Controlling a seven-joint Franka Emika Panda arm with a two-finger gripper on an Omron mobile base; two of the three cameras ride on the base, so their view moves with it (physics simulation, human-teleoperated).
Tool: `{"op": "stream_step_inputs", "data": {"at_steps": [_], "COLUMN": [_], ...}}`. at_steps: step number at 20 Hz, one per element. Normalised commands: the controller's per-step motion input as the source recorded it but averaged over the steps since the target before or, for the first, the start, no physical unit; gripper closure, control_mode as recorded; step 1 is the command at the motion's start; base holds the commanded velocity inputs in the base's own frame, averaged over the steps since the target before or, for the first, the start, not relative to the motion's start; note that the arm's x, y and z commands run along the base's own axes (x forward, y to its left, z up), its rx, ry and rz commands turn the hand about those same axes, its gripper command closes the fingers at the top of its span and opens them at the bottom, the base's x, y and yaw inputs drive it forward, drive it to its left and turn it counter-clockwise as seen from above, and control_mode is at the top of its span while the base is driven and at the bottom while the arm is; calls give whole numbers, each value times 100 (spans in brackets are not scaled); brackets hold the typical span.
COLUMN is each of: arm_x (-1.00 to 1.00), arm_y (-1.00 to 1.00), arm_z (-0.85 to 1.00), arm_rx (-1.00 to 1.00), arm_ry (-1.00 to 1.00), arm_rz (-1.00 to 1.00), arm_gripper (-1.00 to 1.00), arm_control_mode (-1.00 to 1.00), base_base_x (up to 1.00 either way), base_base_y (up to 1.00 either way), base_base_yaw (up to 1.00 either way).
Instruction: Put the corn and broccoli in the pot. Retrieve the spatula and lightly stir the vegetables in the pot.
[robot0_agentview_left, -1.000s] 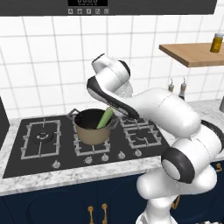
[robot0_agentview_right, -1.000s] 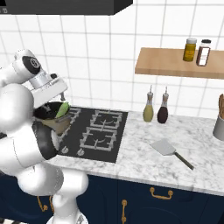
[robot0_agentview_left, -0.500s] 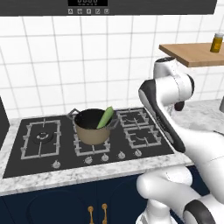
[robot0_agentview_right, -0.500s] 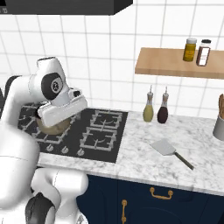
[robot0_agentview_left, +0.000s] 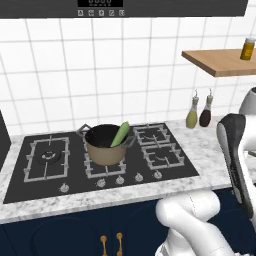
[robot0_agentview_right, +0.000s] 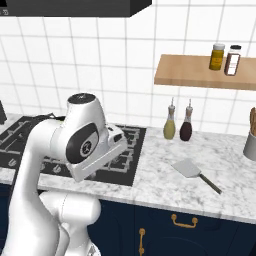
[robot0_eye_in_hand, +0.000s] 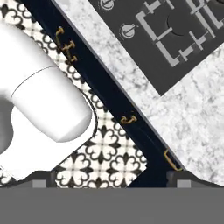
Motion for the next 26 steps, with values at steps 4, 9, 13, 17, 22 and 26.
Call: {"op": "stream_step_inputs", "data": {"at_steps": [4, 9, 13, 17, 22, 26], "arm_x": [-11, 40, 85, 83, 37, 31], "arm_y": [-100, -100, -100, -91, -89, -68], "arm_z": [8, 13, -46, -97, -54, -25], "arm_rx": [38, 33, 3, -11, -10, -3], "arm_ry": [0, 11, 26, 19, 1, 0], "arm_rz": [0, -2, -6, -12, -5, 0], "arm_gripper": [-100, -100, -100, -100, -100, -100], "arm_control_mode": [-100, -100, -100, -100, -100, -100], "base_base_x": [0, 0, 0, 0, 0, 0], "base_base_y": [0, 0, 0, 0, 0, 0], "base_base_yaw": [0, 0, 0, 0, 0, 0]}}
